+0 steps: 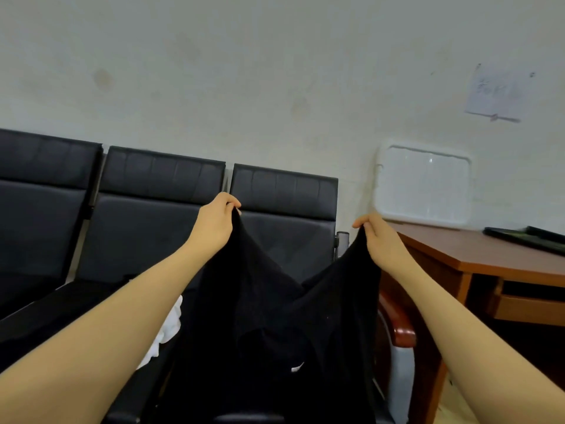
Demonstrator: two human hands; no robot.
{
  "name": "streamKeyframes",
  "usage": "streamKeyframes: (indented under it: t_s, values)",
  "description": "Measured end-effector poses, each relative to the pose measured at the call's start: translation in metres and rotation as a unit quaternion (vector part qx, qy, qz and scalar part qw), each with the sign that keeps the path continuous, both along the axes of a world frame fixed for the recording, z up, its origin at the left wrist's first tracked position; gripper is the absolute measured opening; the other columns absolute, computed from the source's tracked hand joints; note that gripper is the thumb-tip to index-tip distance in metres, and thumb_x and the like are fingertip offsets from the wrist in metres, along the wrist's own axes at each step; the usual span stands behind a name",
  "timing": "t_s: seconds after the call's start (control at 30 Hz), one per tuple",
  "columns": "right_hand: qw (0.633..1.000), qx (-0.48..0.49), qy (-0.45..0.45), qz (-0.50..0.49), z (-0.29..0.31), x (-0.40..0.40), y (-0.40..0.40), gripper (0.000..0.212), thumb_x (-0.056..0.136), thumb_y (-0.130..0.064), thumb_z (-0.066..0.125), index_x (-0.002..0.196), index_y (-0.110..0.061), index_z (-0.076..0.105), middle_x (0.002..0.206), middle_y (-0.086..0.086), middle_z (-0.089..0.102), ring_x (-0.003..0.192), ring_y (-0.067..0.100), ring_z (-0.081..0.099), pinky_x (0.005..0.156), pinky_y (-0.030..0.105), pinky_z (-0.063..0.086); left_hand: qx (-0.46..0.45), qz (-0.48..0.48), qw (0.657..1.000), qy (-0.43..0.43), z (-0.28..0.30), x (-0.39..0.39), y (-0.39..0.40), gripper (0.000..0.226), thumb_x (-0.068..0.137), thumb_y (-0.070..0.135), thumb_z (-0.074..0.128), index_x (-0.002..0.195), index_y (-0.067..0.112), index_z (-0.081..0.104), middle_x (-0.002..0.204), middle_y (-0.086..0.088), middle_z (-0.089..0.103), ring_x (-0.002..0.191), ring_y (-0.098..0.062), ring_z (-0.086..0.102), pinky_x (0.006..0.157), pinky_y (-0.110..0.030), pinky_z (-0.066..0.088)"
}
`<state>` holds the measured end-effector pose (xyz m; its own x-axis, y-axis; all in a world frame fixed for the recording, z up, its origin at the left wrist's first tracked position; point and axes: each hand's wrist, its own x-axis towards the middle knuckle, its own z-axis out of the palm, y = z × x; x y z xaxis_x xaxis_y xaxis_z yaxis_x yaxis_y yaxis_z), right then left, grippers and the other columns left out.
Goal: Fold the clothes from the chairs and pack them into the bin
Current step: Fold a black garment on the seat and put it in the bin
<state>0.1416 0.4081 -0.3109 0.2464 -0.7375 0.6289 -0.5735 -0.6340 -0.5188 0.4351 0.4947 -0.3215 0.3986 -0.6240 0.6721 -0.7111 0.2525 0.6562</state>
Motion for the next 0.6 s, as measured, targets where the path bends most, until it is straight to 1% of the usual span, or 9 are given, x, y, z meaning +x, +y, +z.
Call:
streamKeyframes:
  t_s: [0.1, 0.13, 0.23, 0.3, 0.33, 0.4, 0.47, 0.53, 0.6]
  values:
    - [0.998, 0.019, 0.058, -0.032, -0.010, -0.005, -0.009, 0.021, 0.097, -0.031, 0.045, 0.086, -0.026, 0.063, 0.103, 0.007, 0.057, 0.105, 0.028, 0.053, 0.092, 0.042, 0.041, 0.013, -0.020, 0.999, 0.025, -0.010, 0.000, -0.001, 0.029, 0.102, 0.010, 0.023, 0.103, 0.018, 0.051, 0.073, -0.002, 0.050, 0.054, -0.011, 0.040, 0.046, -0.019, 0.031]
    - [0.994, 0.036, 0.089, -0.052, -0.013, -0.006, -0.009, 0.018, 0.094, -0.038, 0.049, 0.087, -0.029, 0.064, 0.105, 0.006, 0.052, 0.108, 0.028, 0.048, 0.097, 0.046, 0.039, 0.016, -0.028, 0.999, 0.022, -0.013, 0.001, -0.002, 0.029, 0.102, 0.011, 0.022, 0.103, 0.018, 0.051, 0.074, -0.003, 0.047, 0.055, -0.011, 0.040, 0.049, -0.020, 0.032]
    - [0.982, 0.055, 0.144, -0.109, -0.024, -0.010, -0.011, 0.018, 0.089, -0.046, 0.058, 0.095, -0.032, 0.067, 0.112, 0.005, 0.042, 0.116, 0.029, 0.037, 0.100, 0.044, 0.029, 0.069, -0.055, 0.996, -0.011, -0.021, 0.009, -0.004, 0.022, 0.100, 0.032, 0.038, 0.097, 0.018, 0.055, 0.101, -0.004, 0.040, 0.083, -0.018, 0.047, 0.076, -0.025, 0.035]
    - [0.976, 0.048, 0.160, -0.136, -0.029, -0.013, -0.012, 0.017, 0.087, -0.048, 0.060, 0.096, -0.035, 0.067, 0.119, 0.006, 0.041, 0.120, 0.031, 0.034, 0.100, 0.044, 0.028, 0.169, -0.036, 0.973, -0.152, -0.026, 0.021, -0.003, 0.026, 0.088, 0.049, 0.058, 0.089, 0.024, 0.055, 0.104, -0.001, 0.030, 0.091, -0.020, 0.040, 0.083, -0.030, 0.035]
    - [0.974, 0.044, 0.169, -0.147, -0.033, -0.015, -0.013, 0.018, 0.087, -0.049, 0.060, 0.096, -0.036, 0.066, 0.121, 0.006, 0.041, 0.120, 0.031, 0.034, 0.100, 0.044, 0.028, 0.215, -0.007, 0.944, -0.249, -0.029, 0.026, -0.003, 0.029, 0.082, 0.052, 0.064, 0.089, 0.025, 0.056, 0.102, 0.000, 0.028, 0.091, -0.019, 0.036, 0.083, -0.031, 0.035]
    - [0.968, 0.039, 0.186, -0.166, -0.041, -0.020, -0.016, 0.020, 0.086, -0.052, 0.060, 0.098, -0.038, 0.067, 0.121, 0.006, 0.041, 0.119, 0.031, 0.034, 0.099, 0.044, 0.028, 0.236, 0.041, 0.898, -0.370, -0.038, 0.035, -0.006, 0.027, 0.083, 0.044, 0.066, 0.092, 0.020, 0.058, 0.100, 0.000, 0.026, 0.090, -0.019, 0.036, 0.078, -0.030, 0.036]
    - [0.961, 0.033, 0.205, -0.182, -0.050, -0.024, -0.019, 0.023, 0.085, -0.055, 0.059, 0.100, -0.039, 0.066, 0.117, 0.005, 0.040, 0.116, 0.031, 0.034, 0.098, 0.043, 0.028, 0.184, 0.067, 0.907, -0.371, -0.048, 0.039, -0.009, 0.020, 0.088, 0.030, 0.064, 0.090, 0.011, 0.057, 0.098, -0.002, 0.029, 0.082, -0.021, 0.040, 0.072, -0.031, 0.039]
    - [0.952, 0.028, 0.237, -0.192, -0.059, -0.027, -0.020, 0.025, 0.084, -0.058, 0.058, 0.101, -0.040, 0.065, 0.114, 0.003, 0.037, 0.114, 0.030, 0.034, 0.098, 0.043, 0.028, 0.115, 0.084, 0.940, -0.309, -0.059, 0.038, -0.011, 0.019, 0.091, 0.021, 0.060, 0.086, 0.005, 0.053, 0.093, -0.007, 0.035, 0.070, -0.024, 0.042, 0.063, -0.035, 0.041]
    - [0.944, 0.031, 0.260, -0.200, -0.067, -0.028, -0.023, 0.025, 0.085, -0.058, 0.057, 0.101, -0.041, 0.063, 0.113, 0.002, 0.036, 0.113, 0.029, 0.033, 0.099, 0.042, 0.027, 0.089, 0.107, 0.958, -0.249, -0.068, 0.035, -0.013, 0.017, 0.095, 0.019, 0.053, 0.087, 0.004, 0.050, 0.093, -0.011, 0.037, 0.068, -0.028, 0.043, 0.062, -0.039, 0.043]
